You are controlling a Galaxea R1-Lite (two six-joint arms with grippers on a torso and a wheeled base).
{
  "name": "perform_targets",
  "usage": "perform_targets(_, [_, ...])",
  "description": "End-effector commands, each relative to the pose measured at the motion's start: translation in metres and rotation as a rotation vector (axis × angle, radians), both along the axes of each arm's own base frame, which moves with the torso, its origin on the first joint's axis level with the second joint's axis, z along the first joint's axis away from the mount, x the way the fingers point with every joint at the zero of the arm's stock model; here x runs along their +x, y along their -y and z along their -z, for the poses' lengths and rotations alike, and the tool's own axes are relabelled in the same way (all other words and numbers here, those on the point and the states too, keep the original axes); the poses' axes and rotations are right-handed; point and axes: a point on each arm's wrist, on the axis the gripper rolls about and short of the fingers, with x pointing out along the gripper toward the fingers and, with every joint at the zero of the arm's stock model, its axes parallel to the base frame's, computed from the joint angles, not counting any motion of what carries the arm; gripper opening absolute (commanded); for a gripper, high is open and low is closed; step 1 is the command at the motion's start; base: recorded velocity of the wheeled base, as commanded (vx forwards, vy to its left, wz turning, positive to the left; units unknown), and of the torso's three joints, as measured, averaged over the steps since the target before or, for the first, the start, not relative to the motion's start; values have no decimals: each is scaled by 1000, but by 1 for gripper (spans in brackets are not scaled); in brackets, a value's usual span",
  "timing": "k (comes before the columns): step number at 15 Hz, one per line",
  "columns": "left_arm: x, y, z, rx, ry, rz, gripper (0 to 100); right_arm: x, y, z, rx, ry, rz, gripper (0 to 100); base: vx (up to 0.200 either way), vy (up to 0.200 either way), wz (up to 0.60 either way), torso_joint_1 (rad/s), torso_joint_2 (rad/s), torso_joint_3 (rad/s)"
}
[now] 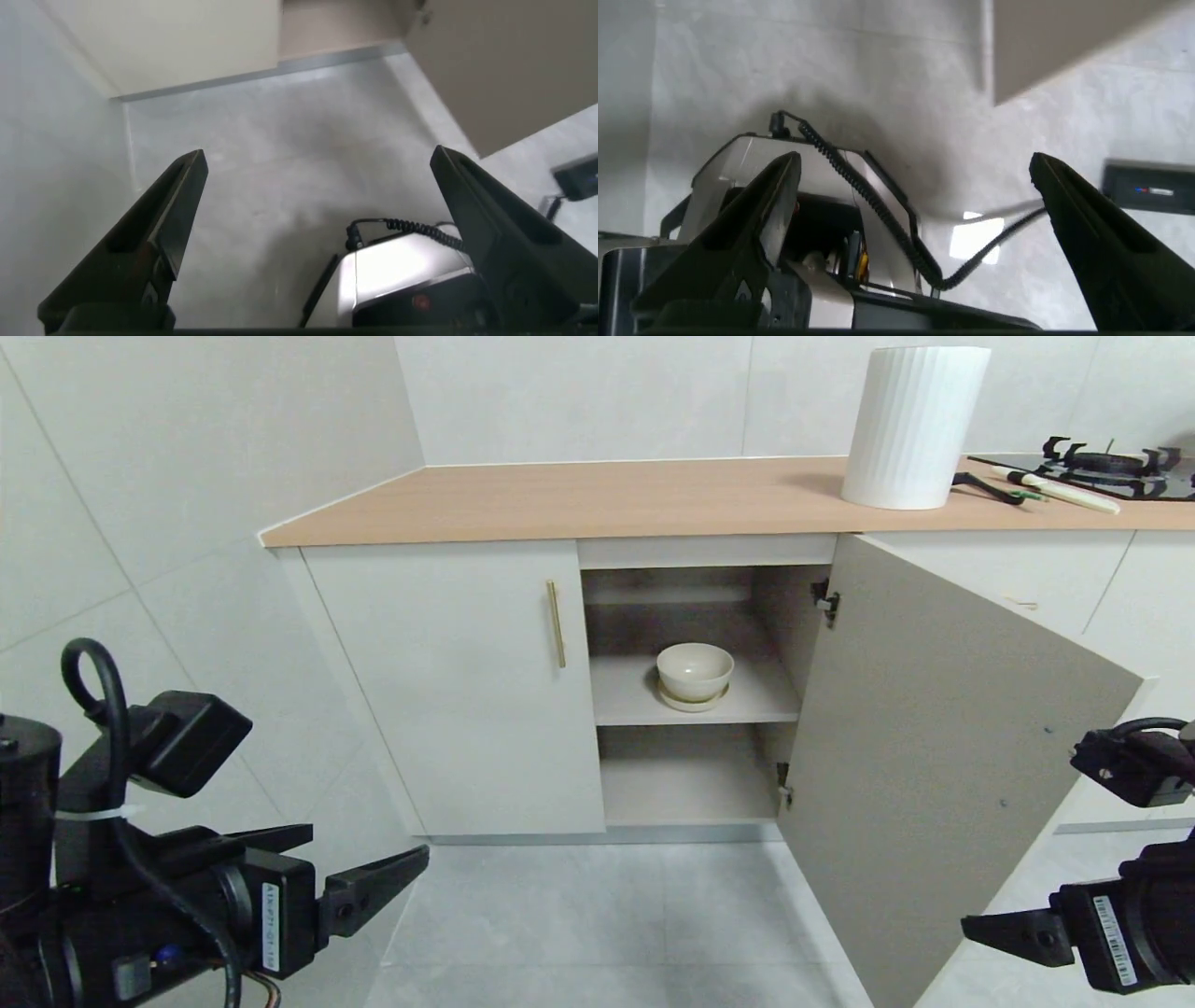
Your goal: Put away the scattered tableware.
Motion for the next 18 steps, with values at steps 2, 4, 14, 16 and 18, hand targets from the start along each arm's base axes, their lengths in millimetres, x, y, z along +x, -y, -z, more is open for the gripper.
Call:
perform_targets(2, [0,0,2,3,-5,-1,100,-2,1,-4,-24,-39,-6,100,0,-200,0,-2,2,2])
perform_targets(4, [0,0,2,3,-5,-1,100,-2,1,-4,-31,-47,-2,100,0,0,0,0,0,0])
perform_targets(14, [0,0,2,4,-6,-1,100,27,51,-24,-53,-8,317,100,0,0,0,0,0,0])
perform_targets(16, [0,0,2,4,-6,-1,100,32,60,-29,-49,9,376,100,0,0,0,0,0,0])
perform_targets(18, [0,0,2,5,-7,-1,100,44,72,-32,-45,18,456,100,0,0,0,0,0,0])
